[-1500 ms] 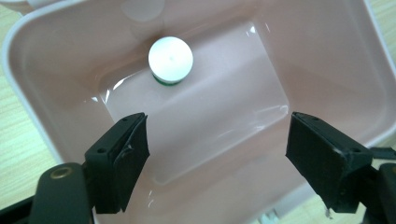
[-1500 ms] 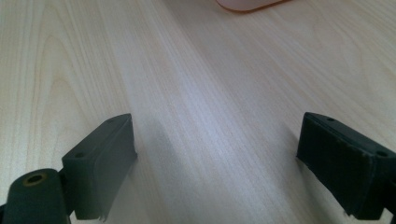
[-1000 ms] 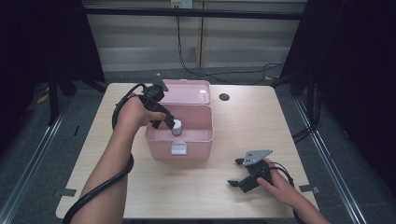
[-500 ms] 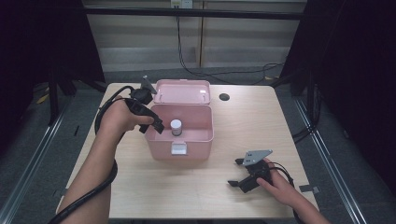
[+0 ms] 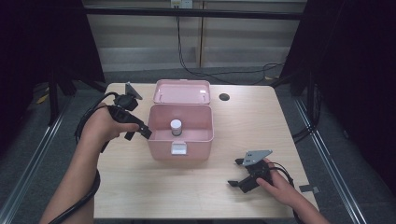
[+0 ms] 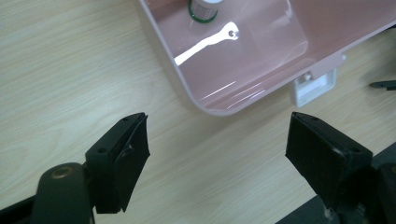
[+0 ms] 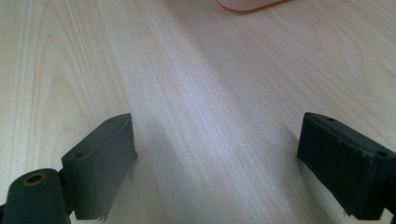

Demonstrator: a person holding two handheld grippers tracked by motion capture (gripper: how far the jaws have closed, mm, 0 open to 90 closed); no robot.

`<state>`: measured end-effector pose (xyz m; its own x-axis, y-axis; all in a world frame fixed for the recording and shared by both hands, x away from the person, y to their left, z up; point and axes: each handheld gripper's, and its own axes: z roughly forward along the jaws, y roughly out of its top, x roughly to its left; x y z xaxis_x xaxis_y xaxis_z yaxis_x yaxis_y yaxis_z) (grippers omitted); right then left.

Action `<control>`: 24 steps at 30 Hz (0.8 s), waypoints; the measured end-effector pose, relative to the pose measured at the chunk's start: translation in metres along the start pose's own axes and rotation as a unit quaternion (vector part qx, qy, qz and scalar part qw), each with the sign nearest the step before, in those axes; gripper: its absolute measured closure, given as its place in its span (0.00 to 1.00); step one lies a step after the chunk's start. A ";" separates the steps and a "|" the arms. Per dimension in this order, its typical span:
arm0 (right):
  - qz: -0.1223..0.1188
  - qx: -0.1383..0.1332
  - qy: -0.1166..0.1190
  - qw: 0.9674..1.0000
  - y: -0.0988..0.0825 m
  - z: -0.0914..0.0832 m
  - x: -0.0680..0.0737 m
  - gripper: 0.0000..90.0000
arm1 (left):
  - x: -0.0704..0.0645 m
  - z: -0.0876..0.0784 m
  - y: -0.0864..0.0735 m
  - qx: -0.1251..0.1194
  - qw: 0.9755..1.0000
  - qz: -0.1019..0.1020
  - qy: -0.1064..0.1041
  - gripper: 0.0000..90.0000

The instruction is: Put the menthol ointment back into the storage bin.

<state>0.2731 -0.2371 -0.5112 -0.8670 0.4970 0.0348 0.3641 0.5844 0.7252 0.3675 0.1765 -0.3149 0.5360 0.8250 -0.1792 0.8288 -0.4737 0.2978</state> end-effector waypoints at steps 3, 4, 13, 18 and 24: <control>0.001 0.000 0.001 1.000 0.000 0.000 0.000 0.12 | 0.002 0.001 -0.007 -0.002 1.000 0.004 0.003 0.23; 0.001 0.000 0.001 1.000 0.000 0.000 0.000 0.12 | 0.003 0.002 -0.009 -0.001 1.000 0.006 0.005 0.23; 0.000 -0.001 0.000 1.000 0.000 0.000 0.000 0.12 | 0.006 0.013 -0.027 -0.008 1.000 0.016 0.009 0.23; 0.000 -0.001 0.000 1.000 0.000 0.000 0.000 0.12 | 0.007 0.023 -0.037 -0.014 1.000 0.020 0.001 0.23; 0.000 -0.001 0.000 1.000 0.000 0.000 0.000 0.12 | 0.012 0.042 -0.051 -0.017 1.000 0.016 -0.009 0.23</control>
<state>0.2730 -0.2369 -0.5114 -0.8669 0.4973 0.0346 0.3634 0.5831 0.7266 0.3380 0.1976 -0.3721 0.5647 0.8038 -0.1870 0.8059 -0.4883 0.3348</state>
